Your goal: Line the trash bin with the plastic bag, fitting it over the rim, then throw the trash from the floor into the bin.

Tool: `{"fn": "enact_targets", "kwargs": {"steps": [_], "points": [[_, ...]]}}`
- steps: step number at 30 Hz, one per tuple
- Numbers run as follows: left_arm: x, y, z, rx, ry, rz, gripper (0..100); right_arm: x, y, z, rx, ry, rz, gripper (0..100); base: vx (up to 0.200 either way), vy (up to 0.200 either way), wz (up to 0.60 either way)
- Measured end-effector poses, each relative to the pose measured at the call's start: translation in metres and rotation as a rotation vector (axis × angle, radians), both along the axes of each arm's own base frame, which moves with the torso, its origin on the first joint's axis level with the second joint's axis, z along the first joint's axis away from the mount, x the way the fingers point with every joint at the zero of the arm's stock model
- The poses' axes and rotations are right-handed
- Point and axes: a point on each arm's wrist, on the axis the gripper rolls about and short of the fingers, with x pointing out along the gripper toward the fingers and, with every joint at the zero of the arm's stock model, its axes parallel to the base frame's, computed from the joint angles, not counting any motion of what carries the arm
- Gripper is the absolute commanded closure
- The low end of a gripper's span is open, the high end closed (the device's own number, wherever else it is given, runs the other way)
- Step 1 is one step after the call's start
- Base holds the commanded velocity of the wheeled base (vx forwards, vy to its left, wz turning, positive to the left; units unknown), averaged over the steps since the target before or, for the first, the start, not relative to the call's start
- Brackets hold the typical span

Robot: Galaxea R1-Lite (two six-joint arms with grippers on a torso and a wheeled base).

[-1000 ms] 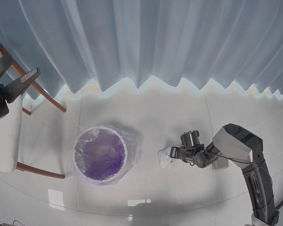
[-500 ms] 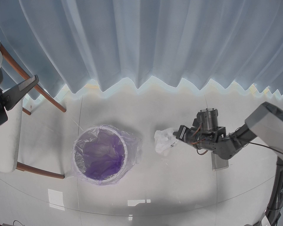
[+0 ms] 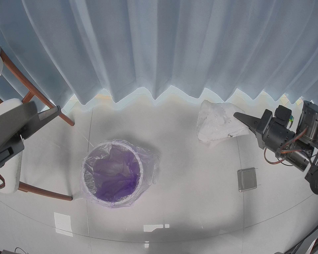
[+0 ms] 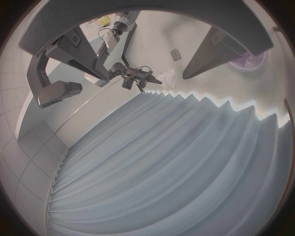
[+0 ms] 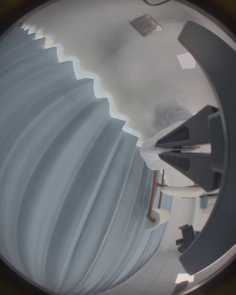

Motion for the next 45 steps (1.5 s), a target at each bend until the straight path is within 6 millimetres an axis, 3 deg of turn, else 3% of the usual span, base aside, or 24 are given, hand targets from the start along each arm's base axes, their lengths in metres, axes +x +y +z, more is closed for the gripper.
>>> {"fn": "enact_targets", "kwargs": {"steps": [6, 12, 19, 25, 35, 45], "points": [[0.006, -0.006, -0.007, 0.002, 0.04, 0.029, 0, -0.036, 0.012, -0.005, 0.013, -0.004, 0.12, 100, 0.0, 0.2, 0.0], [0.01, -0.009, -0.011, 0.009, 0.064, 0.032, 0, -0.049, 0.025, -0.017, 0.0, 0.028, 0.196, 100, 0.0, 0.2, 0.0], [0.015, -0.011, -0.016, 0.02, 0.087, 0.033, 0, -0.03, 0.04, -0.036, -0.009, 0.027, 0.083, 100, 0.0, 0.2, 0.0], [0.017, -0.014, -0.017, 0.021, 0.096, 0.03, 0, -0.014, 0.056, -0.048, 0.055, -0.132, 0.035, 100, 0.0, 0.2, 0.0], [0.024, -0.021, -0.016, 0.002, 0.063, 0.042, 0, 0.006, 0.085, -0.123, -0.109, -0.06, -0.012, 100, 0.0, 0.04, 0.0], [0.029, -0.025, -0.023, 0.032, 0.066, 0.034, 0, 0.024, 0.086, -0.155, -0.166, 0.008, -0.055, 100, 0.0, 0.0, 0.0]]}}
